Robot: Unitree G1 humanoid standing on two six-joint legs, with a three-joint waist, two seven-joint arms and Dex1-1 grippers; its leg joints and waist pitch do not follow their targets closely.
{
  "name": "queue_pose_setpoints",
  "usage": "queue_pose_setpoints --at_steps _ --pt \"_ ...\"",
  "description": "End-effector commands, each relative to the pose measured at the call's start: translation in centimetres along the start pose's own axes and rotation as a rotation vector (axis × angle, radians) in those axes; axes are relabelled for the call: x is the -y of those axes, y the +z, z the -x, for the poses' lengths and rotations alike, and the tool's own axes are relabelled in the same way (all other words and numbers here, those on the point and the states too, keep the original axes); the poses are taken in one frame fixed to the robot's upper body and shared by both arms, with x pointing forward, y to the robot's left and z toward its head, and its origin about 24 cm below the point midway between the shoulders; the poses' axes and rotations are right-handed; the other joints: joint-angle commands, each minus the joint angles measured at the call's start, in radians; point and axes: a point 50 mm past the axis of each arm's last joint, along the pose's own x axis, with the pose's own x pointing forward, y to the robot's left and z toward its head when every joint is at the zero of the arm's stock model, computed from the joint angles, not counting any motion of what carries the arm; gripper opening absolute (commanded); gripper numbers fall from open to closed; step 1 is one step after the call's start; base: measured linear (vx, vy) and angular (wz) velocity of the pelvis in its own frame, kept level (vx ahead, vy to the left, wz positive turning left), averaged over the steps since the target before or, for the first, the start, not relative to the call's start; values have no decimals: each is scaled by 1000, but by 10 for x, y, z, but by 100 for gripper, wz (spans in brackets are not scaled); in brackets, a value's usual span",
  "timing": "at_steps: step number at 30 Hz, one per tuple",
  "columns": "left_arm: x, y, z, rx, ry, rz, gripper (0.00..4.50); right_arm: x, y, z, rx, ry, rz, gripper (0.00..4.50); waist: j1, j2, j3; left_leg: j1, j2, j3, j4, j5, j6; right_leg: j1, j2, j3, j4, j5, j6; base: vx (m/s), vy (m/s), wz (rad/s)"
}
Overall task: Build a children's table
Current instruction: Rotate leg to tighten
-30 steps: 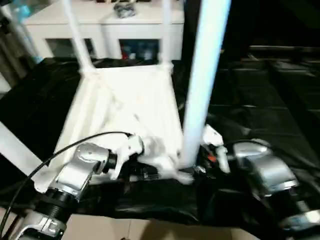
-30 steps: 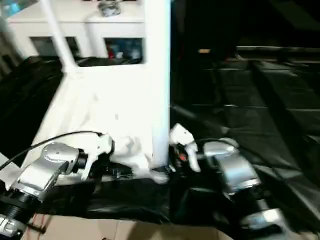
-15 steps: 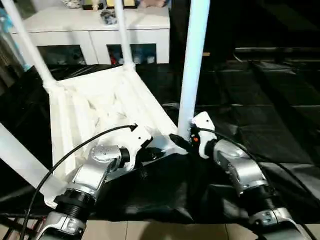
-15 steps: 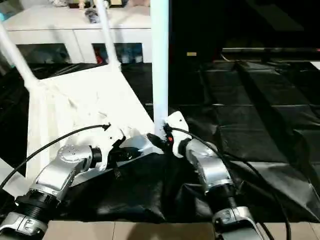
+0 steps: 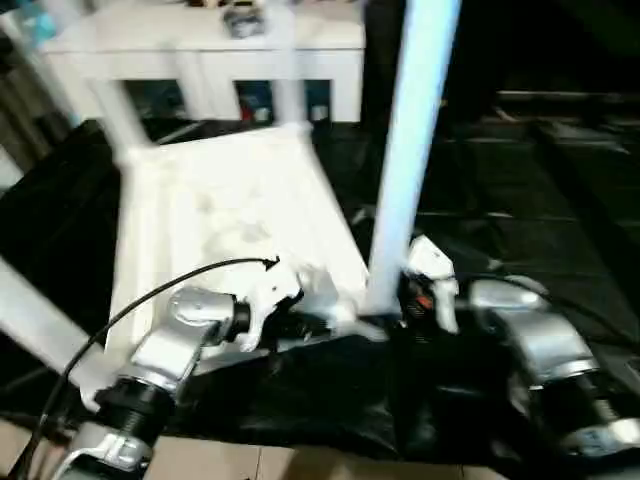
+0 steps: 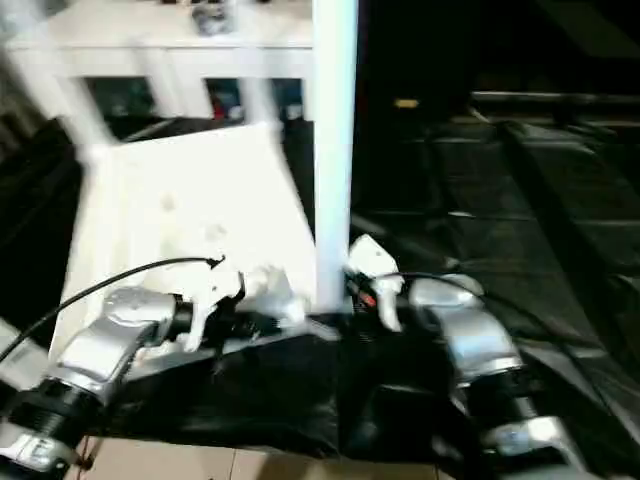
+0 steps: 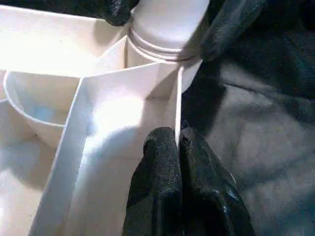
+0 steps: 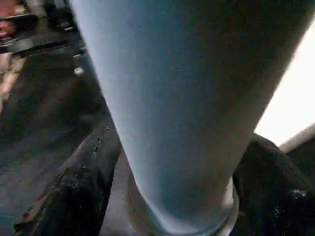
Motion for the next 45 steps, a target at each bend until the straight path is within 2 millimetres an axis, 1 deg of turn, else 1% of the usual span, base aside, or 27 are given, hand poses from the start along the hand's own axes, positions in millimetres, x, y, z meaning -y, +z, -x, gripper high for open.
queue_pose_setpoints --at_steps 1,2,3,4,6,7,10,15,19,20,21,22,23,24,25,27,29,30,31,32,33,36,39,40,43,44,45 --pt "-3 15 0 31 -19 -52 0 -19 3 -17 -5 222 11 320 0 -16 -47 -1 22 4 -55 -142 93 49 -49 39 -68 -80 -254 0 0 0" --pt "-5 14 5 18 -30 -57 0 -18 5 -13 -21 249 13 314 0 -18 -47 0 23 3 -56 -152 89 48 -47 40 -68 -95 -251 0 0 0" --pt "-6 14 7 15 -35 -60 0 -18 5 -11 -28 260 17 309 1 -16 -46 2 23 4 -56 -160 83 46 -46 41 -68 -101 -253 0 0 0" --pt "-7 14 8 11 -36 -63 0 -17 6 -11 -32 262 21 309 1 -16 -46 2 23 4 -56 -160 83 46 -46 41 -68 -101 -253 0 0 0" --pt "-8 14 9 9 -37 -66 0 -17 6 -11 -35 265 28 282 0 -16 -46 1 24 3 -57 -153 75 47 -48 42 -67 -91 -255 0 0 0" --pt "-8 14 9 11 -36 -67 0 -17 6 -11 -38 268 33 274 -1 -20 -45 -1 22 3 -57 -150 73 48 -48 41 -67 -91 -252 0 0 0" --pt "-9 14 9 17 -33 -68 0 -18 6 -12 -38 275 35 257 0 -20 -46 0 22 3 -55 -143 71 48 -48 41 -66 -87 -253 0 0 0" --pt "-7 13 7 33 -25 -62 0 -21 5 -14 -26 280 28 250 0 -20 -47 -3 22 3 -54 -134 74 50 -49 41 -65 -76 -254 0 0 0" --pt "-6 13 4 55 4 -46 0 -23 -2 -17 -14 224 4 249 1 -19 -47 -4 21 2 -54 -129 73 51 -49 41 -64 -72 -249 0 0 0" --pt "-7 13 3 61 16 -41 0 -23 -4 -19 -12 197 -3 248 1 -19 -47 -3 21 2 -54 -133 72 51 -49 40 -65 -77 -249 0 0 0" --pt "-8 13 1 67 45 -34 0 -20 -7 -23 -12 124 -8 248 -2 -18 -43 -4 22 2 -57 -154 63 48 -50 40 -69 -110 -244 0 0 0" --pt "-9 14 -2 75 76 -20 0 -14 -12 -29 -7 16 -32 248 -2 -18 -43 -4 22 2 -57 -154 63 48 -50 40 -69 -110 -244 0 0 0" --pt "-10 15 -6 84 110 -8 0 -9 -16 -35 -3 -82 -65 248 -11 -13 -36 -1 19 1 -64 -214 30 43 -52 40 -82 -224 -224 0 0 0" --pt "-10 16 -8 87 123 -3 0 -7 -17 -37 -2 -117 -78 248 -16 -16 -33 -1 17 -1 -67 -232 17 44 -53 39 -85 -270 -212 0 0 0" --pt "-10 16 -9 90 132 0 0 -6 -18 -39 -2 -144 -89 248 -23 -19 -34 -3 15 -5 -70 -249 1 48 -53 37 -89 -332 -183 0 0 0" --pt "-10 17 -13 99 142 9 0 -4 -20 -44 6 -202 -121 236 -34 -17 -34 -2 16 -8 -71 -261 0 46 -51 39 -91 -344 -170 0 0 0" --pt "-9 18 -18 103 156 11 0 -3 -20 -51 21 -253 -155 236 -38 -15 -35 2 15 -5 -70 -269 7 40 -49 42 -93 -320 -175 0 0 0" --pt "-9 19 -22 107 162 12 0 -2 -20 -55 26 -286 -174 220 -38 -16 -36 1 14 -5 -70 -266 10 43 -49 41 -92 -316 -175 0 0 0" --pt "-8 20 -25 110 166 13 0 -1 -20 -58 30 -312 -190 215 -39 -13 -36 1 15 -4 -69 -257 13 40 -49 43 -93 -301 -179 0 0 0" --pt "-7 23 -32 122 176 15 0 1 -19 -67 29 -377 -217 215 -41 -11 -36 0 15 -4 -70 -249 9 40 -50 43 -90 -292 -184 0 0 0" --pt "-6 27 -39 134 184 16 0 2 -16 -75 25 -415 -217 215 -46 -14 -36 -4 12 -6 -71 -244 4 44 -48 40 -90 -292 -180 0 0 0" --pt "-3 33 -46 157 177 13 0 3 -7 -86 46 -427 -176 215 -56 -11 -36 -1 13 -7 -71 -269 5 40 -50 40 -94 -321 -176 0 0 0" --pt "-2 33 -45 157 171 8 0 3 -3 -85 83 -406 -171 215 -55 -10 -38 -4 14 -6 -71 -261 18 42 -50 41 -92 -287 -177 0 0 0" --pt "-2 33 -45 157 171 8 0 3 -3 -85 83 -406 -171 261 -56 -9 -38 -4 14 -5 -71 -256 22 43 -50 41 -91 -273 -182 0 0 0" --pt "-1 31 -40 149 161 -6 0 4 0 -78 112 -355 -168 275 -55 -9 -38 -2 15 -5 -71 -265 28 42 -50 41 -93 -282 -184 0 0 0" --pt "0 29 -38 146 151 -13 0 4 1 -75 117 -332 -159 293 -53 -11 -39 -4 15 -5 -70 -258 33 44 -50 41 -91 -273 -186 0 0 0" --pt "1 28 -35 141 132 -22 0 3 1 -68 108 -291 -129 308 -51 -10 -41 -4 16 -5 -69 -238 38 45 -50 42 -88 -243 -192 0 0 0"
